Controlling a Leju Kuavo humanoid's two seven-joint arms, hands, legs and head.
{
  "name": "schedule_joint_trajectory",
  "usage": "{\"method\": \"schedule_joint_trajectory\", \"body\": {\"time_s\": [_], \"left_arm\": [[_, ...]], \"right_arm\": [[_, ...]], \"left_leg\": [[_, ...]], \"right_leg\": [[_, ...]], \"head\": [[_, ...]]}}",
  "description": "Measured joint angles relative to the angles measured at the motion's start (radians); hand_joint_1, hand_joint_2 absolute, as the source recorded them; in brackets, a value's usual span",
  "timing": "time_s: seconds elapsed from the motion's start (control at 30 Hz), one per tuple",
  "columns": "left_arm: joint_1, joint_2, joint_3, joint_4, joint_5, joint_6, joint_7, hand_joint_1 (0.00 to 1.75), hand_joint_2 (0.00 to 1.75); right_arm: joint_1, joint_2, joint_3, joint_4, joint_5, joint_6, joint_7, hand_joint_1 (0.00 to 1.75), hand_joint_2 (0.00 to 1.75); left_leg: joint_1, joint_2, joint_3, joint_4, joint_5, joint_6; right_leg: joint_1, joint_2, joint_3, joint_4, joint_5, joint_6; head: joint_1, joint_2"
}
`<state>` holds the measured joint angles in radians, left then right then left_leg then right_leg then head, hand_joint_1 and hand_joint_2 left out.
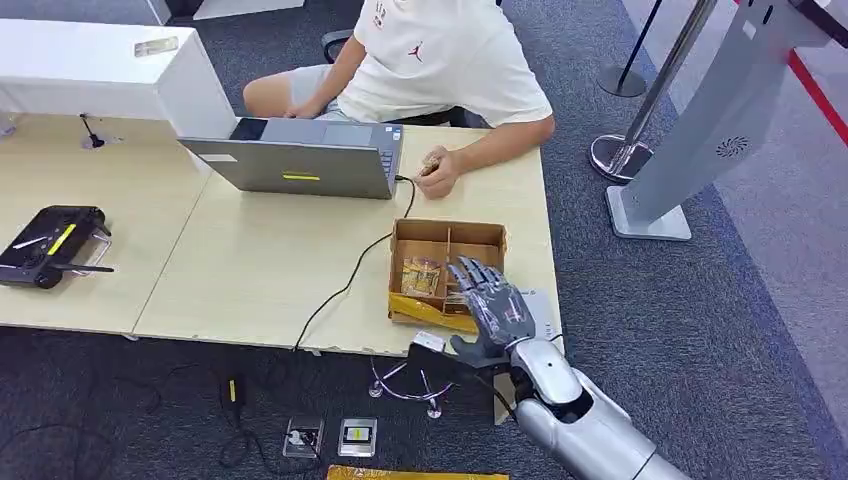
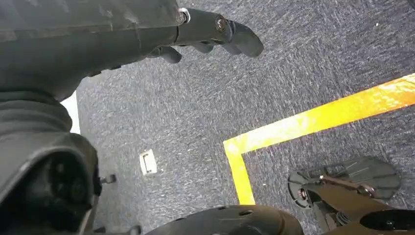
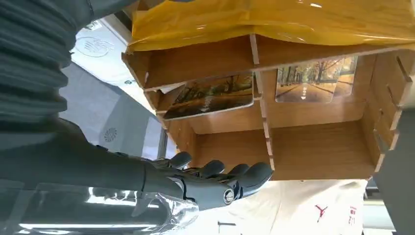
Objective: Pass the card to the sensor for recognition and then transmit it.
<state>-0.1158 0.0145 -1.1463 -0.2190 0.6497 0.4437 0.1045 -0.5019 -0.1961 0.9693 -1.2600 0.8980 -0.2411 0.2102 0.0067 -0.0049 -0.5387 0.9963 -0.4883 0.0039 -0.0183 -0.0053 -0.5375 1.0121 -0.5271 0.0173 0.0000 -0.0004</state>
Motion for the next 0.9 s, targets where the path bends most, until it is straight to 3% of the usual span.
{"method": "schedule_joint_trajectory", "body": {"time_s": [0.53, 0.57, 0.6, 0.63, 0.9], "left_arm": [[0.000, 0.000, 0.000, 0.000, -0.007, -0.003, 0.000, 0.00, 0.00], [0.000, 0.000, 0.000, 0.000, -0.007, -0.004, 0.000, 0.00, 0.00], [0.000, 0.000, 0.000, 0.000, -0.007, -0.004, 0.000, 0.00, 0.00], [0.000, 0.000, 0.000, 0.000, -0.007, -0.004, 0.000, 0.00, 0.00], [0.000, 0.000, 0.000, 0.000, -0.009, -0.005, -0.001, 0.00, 0.00]], "right_arm": [[-0.004, -0.010, 0.000, 0.000, 0.002, 0.002, -0.001, 0.00, 1.75], [-0.005, -0.010, 0.000, 0.000, 0.001, 0.000, -0.001, 0.12, 1.75], [-0.006, -0.010, 0.000, 0.000, 0.000, 0.000, -0.001, 1.64, 1.75], [-0.006, -0.010, 0.000, 0.000, 0.000, -0.001, -0.002, 1.75, 1.75], [-0.015, -0.010, 0.000, 0.000, -0.032, 0.008, -0.002, 1.75, 1.75]], "left_leg": [[0.000, 0.000, 0.000, 0.000, 0.000, 0.000], [0.000, 0.000, 0.000, 0.000, 0.000, 0.000], [0.000, 0.000, 0.000, 0.000, 0.000, 0.000], [0.000, 0.000, 0.000, 0.000, 0.000, 0.000], [0.000, 0.000, 0.000, 0.000, 0.000, 0.000]], "right_leg": [[0.000, 0.000, 0.000, 0.000, 0.000, 0.000], [0.000, 0.000, 0.000, 0.000, 0.000, 0.000], [0.000, 0.000, 0.000, 0.000, 0.000, 0.000], [0.000, 0.000, 0.000, 0.000, 0.000, 0.000], [0.000, 0.000, 0.000, 0.000, 0.000, 0.000]], "head": [[0.000, 0.000], [0.000, 0.000], [0.000, 0.000], [0.000, 0.000], [0.000, 0.000]]}}
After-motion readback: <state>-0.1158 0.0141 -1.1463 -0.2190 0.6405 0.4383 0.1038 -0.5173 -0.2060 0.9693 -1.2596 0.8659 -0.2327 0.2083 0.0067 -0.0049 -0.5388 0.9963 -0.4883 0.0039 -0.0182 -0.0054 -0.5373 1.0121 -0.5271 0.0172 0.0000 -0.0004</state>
